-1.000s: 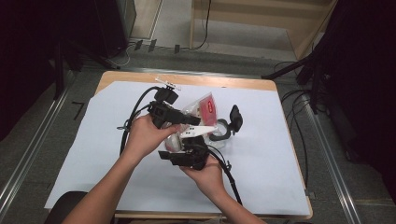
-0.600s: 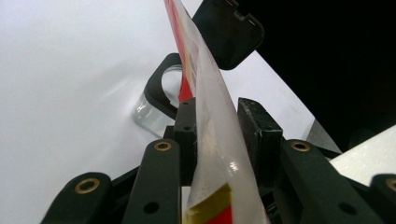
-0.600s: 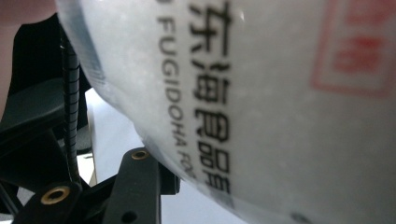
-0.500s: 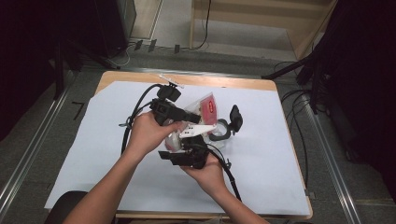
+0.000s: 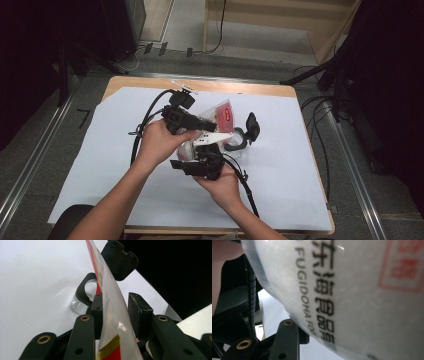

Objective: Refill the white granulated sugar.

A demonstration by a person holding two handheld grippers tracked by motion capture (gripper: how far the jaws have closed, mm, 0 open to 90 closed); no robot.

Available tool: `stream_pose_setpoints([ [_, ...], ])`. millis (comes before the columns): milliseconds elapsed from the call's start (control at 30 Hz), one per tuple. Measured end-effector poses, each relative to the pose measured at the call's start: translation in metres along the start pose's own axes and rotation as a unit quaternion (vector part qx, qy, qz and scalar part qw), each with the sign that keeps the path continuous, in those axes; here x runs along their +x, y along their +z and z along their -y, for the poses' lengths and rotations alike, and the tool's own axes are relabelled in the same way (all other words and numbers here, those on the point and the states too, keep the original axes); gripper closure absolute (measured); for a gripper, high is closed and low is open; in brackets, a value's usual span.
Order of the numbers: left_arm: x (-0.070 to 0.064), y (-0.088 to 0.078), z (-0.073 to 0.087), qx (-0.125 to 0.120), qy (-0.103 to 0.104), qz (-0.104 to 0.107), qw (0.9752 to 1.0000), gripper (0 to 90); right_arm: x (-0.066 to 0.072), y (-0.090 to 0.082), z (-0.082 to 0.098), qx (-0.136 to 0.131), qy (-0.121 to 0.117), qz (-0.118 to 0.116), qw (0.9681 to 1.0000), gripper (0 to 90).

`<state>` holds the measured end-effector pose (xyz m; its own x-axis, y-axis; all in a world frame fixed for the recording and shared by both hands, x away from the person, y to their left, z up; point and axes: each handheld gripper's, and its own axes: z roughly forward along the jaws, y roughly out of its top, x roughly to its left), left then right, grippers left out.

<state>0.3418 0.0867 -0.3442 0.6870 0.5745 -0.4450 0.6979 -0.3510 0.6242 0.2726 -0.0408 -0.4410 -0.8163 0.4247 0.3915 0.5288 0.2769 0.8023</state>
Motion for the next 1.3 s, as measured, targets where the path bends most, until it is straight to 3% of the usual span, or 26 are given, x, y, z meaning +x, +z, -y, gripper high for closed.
stream_pose_setpoints([
  [233, -0.0003, 0.0007, -0.0012, 0.002, 0.012, -0.009, 0.9999, 67.2, -0.0013, -0.0012, -0.0005, -0.001, 0.001, -0.002, 1.0000, 61.5],
  [533, -0.0009, -0.0003, -0.0019, 0.005, 0.000, -0.010, 0.9999, 68.4, -0.0002, -0.0001, -0.0009, -0.006, 0.005, -0.011, 0.9999, 61.5],
  [733, -0.0033, -0.0009, -0.0017, 0.012, 0.005, -0.016, 0.9998, 69.2, 0.0004, 0.0001, -0.0003, -0.004, 0.004, -0.013, 0.9999, 61.5],
  [1067, -0.0023, -0.0002, -0.0009, 0.006, 0.000, -0.003, 1.0000, 69.1, 0.0008, 0.0007, 0.0008, -0.006, 0.002, -0.014, 0.9999, 61.5],
  [1300, -0.0029, -0.0007, -0.0011, 0.009, 0.003, -0.006, 0.9999, 69.4, 0.0012, 0.0009, 0.0012, -0.005, 0.001, -0.012, 0.9999, 61.5],
])
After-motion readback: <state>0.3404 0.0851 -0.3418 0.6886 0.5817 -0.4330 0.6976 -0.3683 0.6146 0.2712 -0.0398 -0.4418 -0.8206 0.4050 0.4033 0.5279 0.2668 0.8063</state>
